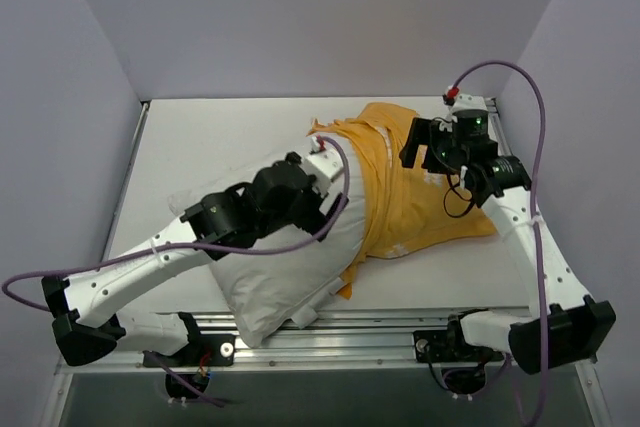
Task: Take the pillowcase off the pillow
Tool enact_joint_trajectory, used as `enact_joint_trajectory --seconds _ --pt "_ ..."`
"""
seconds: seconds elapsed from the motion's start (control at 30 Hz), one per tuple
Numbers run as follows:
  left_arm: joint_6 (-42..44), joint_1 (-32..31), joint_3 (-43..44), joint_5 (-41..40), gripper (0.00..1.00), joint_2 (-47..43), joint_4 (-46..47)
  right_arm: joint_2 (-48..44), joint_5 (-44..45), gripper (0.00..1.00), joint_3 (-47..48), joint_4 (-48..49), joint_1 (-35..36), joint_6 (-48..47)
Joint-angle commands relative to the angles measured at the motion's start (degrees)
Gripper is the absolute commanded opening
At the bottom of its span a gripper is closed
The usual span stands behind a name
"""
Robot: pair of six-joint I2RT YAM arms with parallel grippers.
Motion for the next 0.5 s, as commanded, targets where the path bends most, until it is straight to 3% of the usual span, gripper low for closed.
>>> enact_joint_trajectory --seconds 0.0,0.23,0.4,0.43,0.47 --pt "7.0 -8.0 -5.1 -4.6 0.95 -0.5 5.2 -5.7 -2.0 0.86 -6.5 -1.1 0.6 1.2" --pt "5.3 -12.7 -10.4 -7.0 0.94 8.3 7.7 -16.8 -8.5 0.90 -17.4 -1.7 3.0 1.5" --pt "-1.5 -9.4 -10.5 -3.7 0.94 15.9 7.1 -19.3 -9.3 0.91 -23.2 -1.7 5.5 3.6" --pt "-2.3 -8.5 -10.7 -2.3 0.99 18.1 7.5 -20.1 -9.4 0.91 -23.9 -1.6 5.9 4.0" --pt "-3.8 -7.0 -10.7 -1.4 0.93 19.0 7.9 -20.6 -9.8 0.91 -24.6 -1.3 6.9 4.3"
